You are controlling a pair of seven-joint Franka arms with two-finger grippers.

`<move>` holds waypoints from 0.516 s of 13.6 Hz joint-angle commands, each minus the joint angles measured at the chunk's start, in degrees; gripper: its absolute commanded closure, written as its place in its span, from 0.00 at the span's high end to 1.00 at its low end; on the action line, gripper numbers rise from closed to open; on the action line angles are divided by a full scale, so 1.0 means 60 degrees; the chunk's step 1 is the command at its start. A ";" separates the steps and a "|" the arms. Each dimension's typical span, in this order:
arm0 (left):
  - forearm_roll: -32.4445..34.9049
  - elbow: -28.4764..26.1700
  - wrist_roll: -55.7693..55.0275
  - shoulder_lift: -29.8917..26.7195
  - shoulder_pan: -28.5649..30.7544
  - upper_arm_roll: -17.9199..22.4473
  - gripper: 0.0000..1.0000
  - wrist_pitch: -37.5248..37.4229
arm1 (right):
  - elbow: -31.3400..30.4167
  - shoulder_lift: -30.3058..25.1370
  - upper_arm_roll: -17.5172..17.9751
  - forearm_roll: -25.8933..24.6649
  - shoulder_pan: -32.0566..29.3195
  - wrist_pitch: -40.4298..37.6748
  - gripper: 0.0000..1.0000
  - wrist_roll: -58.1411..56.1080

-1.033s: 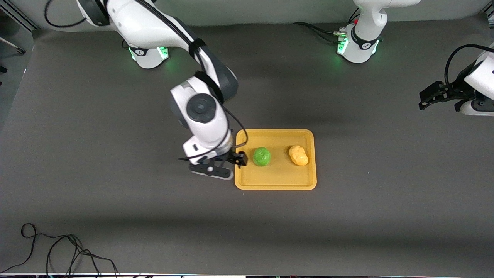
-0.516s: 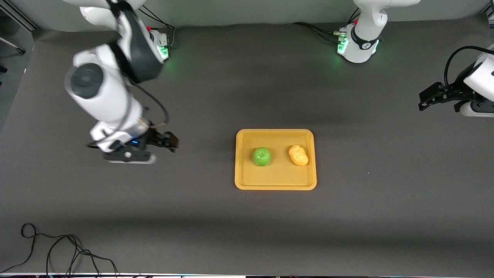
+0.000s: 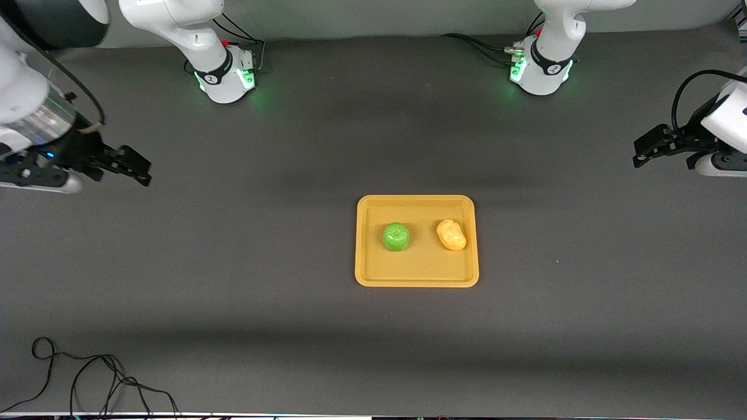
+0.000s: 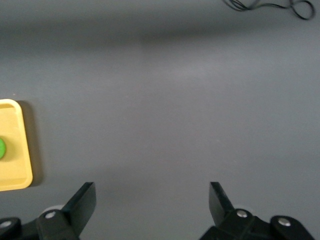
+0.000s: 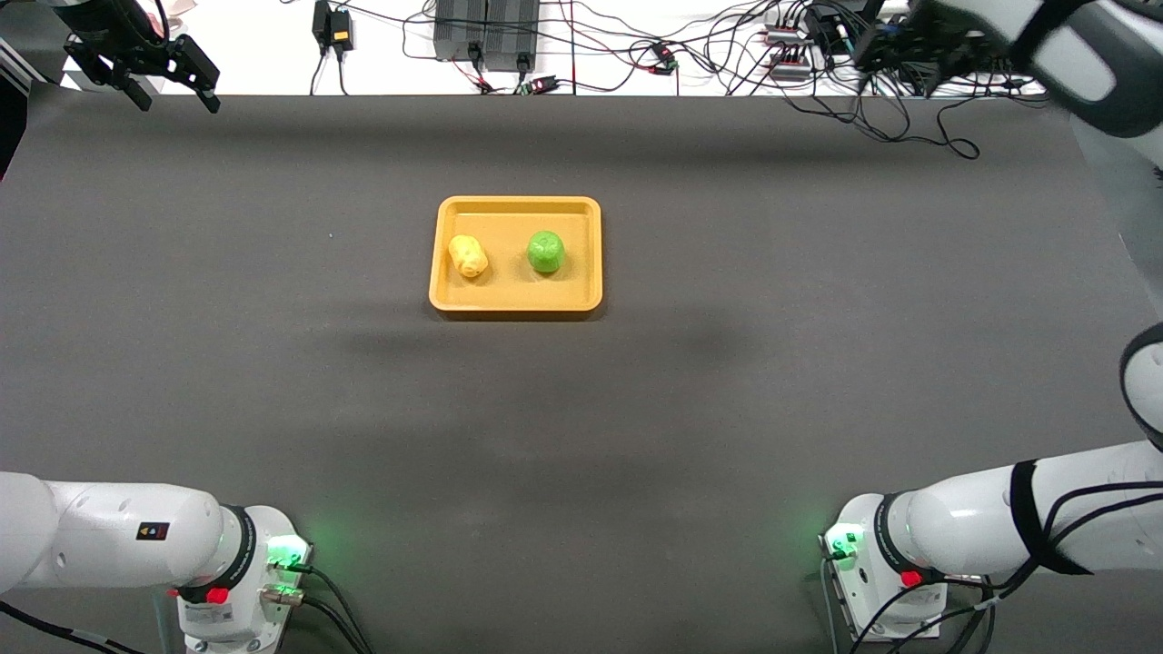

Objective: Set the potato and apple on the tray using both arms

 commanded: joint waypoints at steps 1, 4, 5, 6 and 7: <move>0.0014 -0.0211 0.0167 -0.0207 0.0052 -0.0021 1.00 0.0143 | -0.0317 -0.0549 0.0597 0.0075 -0.1049 -0.0244 1.00 -0.1272; 0.0028 -0.0211 0.0167 -0.0207 0.0052 -0.0006 1.00 0.0158 | -0.0244 -0.0668 0.0553 0.1157 -0.1738 -0.0696 1.00 -0.1482; 0.0028 -0.0211 0.0167 -0.0207 0.0052 -0.0020 1.00 0.0158 | -0.0229 -0.0668 0.0553 0.1146 -0.1725 -0.0771 1.00 -0.1498; 0.0028 -0.0211 0.0167 -0.0193 0.0052 -0.0021 1.00 0.0158 | -0.0200 -0.0653 0.0597 0.1015 -0.1725 -0.0772 1.00 -0.1483; 0.0028 -0.0240 0.0167 -0.0207 0.0052 -0.0021 1.00 0.0172 | -0.0171 -0.0624 0.0611 0.0782 -0.1725 -0.0772 1.00 -0.1512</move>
